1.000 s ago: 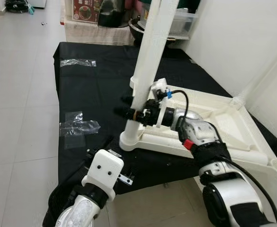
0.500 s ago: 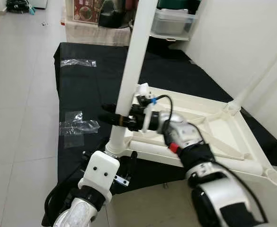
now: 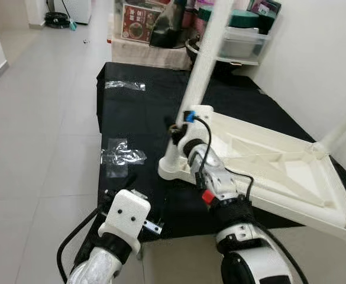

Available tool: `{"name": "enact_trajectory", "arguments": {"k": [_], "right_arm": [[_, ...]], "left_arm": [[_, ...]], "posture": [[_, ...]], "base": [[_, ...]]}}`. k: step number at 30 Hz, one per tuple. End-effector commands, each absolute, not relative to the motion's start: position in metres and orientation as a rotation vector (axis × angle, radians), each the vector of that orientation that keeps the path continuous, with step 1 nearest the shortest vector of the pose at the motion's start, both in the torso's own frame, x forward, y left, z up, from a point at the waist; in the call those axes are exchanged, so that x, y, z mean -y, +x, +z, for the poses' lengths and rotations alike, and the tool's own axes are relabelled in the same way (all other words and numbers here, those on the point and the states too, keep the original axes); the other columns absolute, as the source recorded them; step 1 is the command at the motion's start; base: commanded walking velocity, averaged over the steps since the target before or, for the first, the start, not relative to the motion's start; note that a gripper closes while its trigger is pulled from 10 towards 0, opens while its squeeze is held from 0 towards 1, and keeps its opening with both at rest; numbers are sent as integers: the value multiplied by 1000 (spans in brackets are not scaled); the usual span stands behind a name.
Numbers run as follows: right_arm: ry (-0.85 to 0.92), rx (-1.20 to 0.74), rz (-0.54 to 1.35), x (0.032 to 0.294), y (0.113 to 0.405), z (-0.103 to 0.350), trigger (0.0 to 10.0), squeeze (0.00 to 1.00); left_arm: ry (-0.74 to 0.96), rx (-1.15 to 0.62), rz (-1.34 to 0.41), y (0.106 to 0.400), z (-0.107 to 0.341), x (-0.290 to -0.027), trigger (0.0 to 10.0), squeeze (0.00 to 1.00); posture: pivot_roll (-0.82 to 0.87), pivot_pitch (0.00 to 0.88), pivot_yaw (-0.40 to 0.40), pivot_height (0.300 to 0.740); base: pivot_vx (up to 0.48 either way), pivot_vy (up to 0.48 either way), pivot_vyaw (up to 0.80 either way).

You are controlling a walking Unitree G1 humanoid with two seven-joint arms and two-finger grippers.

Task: Building children table

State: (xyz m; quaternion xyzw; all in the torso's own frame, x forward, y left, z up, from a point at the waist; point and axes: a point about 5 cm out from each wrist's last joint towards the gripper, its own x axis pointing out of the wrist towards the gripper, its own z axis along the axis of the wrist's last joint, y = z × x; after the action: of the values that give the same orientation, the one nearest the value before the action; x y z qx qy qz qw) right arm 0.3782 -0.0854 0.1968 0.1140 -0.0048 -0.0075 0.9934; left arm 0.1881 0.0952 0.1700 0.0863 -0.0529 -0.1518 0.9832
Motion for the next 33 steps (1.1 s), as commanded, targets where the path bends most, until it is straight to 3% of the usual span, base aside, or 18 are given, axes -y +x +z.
{"name": "enact_trajectory", "arguments": {"k": [1,3,4,5,7,11,12,15,16,17,19,21,22,23,25,30,33], "right_arm": [[334,-42,-141,80,362,176,0,0],[343,-44,-150,77,361,177,0,0],[371,-46,-98,68,362,178,10000,0],[396,-29,-4,54,363,182,10000,1000],[445,10,114,39,364,191,10000,1000],[448,23,142,37,364,193,10000,1000],[451,29,172,38,365,195,10000,0],[451,29,172,38,365,195,10000,0],[458,36,342,39,368,197,10000,0],[458,36,342,39,368,197,10000,0],[297,-8,823,60,371,192,10000,0],[297,-8,823,60,371,192,10000,0],[253,-39,946,70,370,190,10000,0],[253,-39,946,70,370,190,10000,0],[216,-70,1187,78,366,197,10000,0],[202,-69,1333,73,363,205,10000,0],[173,-53,1423,56,362,210,10000,0]], "left_arm": [[184,95,-316,188,167,-94,10000,0],[185,95,-316,188,167,-94,10000,0],[185,95,-316,188,167,-94,10000,0],[184,94,-315,188,167,-94,10000,0],[186,92,-316,188,166,-94,10000,0],[185,92,-315,188,166,-94,10000,0],[186,91,-316,188,166,-94,10000,0],[186,91,-316,188,166,-94,10000,0],[185,90,-316,188,166,-94,10000,0],[185,90,-316,188,166,-94,10000,0],[183,93,-317,189,166,-94,10000,0],[183,93,-317,189,166,-94,10000,0],[182,95,-318,189,166,-94,10000,0],[182,95,-318,189,166,-94,10000,0],[184,99,-316,190,167,-94,10000,0],[188,100,-314,190,167,-95,10000,0],[190,102,-314,190,168,-94,10000,0]], "posture": [[156,68,-196,740],[155,69,-194,740],[153,69,-193,740],[153,72,-196,740],[150,71,-195,740],[150,71,-195,740],[150,73,-197,740],[150,73,-197,740],[145,76,-197,740],[145,76,-197,740],[144,72,-196,740],[144,72,-196,740],[144,72,-196,740],[144,72,-196,740],[152,73,-199,740],[153,74,-205,740],[162,78,-206,740]], "base": [[0,0,0],[0,0,0],[0,0,0],[0,0,0],[0,0,0],[0,0,0],[0,0,0],[0,0,0],[0,0,0],[0,0,0],[0,0,0],[0,0,0],[0,0,0],[0,0,0],[0,0,0],[0,0,0],[0,0,0]]}}
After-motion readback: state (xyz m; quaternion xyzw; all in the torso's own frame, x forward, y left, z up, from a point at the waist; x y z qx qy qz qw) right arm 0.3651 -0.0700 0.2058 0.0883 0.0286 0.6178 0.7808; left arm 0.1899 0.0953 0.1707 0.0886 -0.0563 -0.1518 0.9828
